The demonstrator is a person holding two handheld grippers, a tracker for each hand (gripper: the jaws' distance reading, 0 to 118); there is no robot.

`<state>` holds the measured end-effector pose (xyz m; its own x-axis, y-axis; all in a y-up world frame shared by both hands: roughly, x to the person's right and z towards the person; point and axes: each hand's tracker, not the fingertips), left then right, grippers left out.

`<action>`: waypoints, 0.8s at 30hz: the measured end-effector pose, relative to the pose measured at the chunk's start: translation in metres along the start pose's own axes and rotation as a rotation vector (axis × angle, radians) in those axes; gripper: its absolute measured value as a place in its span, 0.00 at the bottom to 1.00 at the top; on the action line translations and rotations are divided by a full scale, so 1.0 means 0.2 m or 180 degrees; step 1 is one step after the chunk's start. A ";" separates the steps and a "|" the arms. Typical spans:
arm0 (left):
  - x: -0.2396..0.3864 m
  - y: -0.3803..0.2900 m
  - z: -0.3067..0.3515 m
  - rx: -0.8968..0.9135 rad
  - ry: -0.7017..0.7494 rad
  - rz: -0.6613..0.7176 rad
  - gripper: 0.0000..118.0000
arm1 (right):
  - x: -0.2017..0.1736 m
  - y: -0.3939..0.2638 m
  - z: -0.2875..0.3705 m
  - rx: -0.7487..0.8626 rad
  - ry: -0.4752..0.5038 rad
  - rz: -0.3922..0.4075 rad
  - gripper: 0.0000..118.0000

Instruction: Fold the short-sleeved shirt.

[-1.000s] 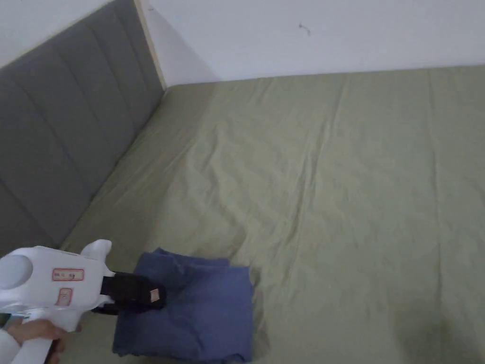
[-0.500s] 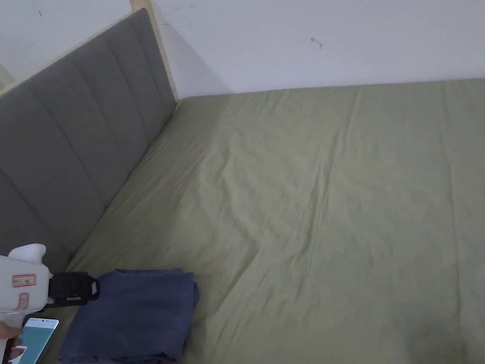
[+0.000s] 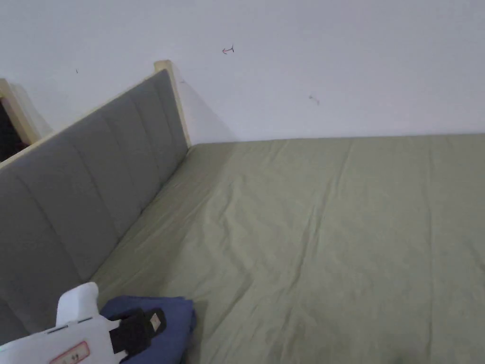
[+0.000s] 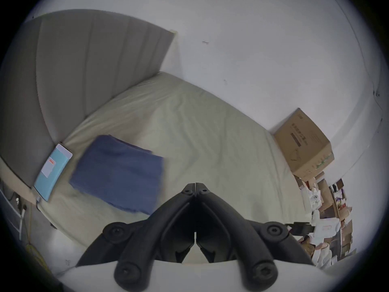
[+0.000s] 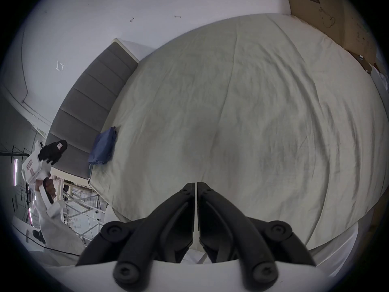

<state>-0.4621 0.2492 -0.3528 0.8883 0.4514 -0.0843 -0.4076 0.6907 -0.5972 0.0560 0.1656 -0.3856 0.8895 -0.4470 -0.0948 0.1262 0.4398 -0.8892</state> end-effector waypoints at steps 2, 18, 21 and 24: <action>0.14 -0.10 0.02 0.0246 0.0059 -0.0191 0.00 | -0.01 0.00 0.05 0.0087 0.0051 0.0038 0.02; 1.06 -0.32 0.22 0.1682 0.0740 -0.1305 0.04 | -0.31 -0.01 0.62 0.2127 -0.1051 0.0936 0.51; 1.14 -0.31 0.26 0.1858 0.0709 -0.1380 0.15 | -0.35 0.01 0.68 0.2390 -0.1024 0.1034 0.80; 1.20 -0.30 0.26 0.1862 0.0685 -0.1508 0.52 | -0.38 0.01 0.73 0.2657 -0.1114 0.1039 0.80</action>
<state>-0.2357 0.3464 -0.2957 0.9925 -0.0442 -0.1138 0.0333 0.9948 -0.0959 0.0518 0.3145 -0.3147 0.9997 -0.0060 -0.0222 0.0009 0.9745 -0.2245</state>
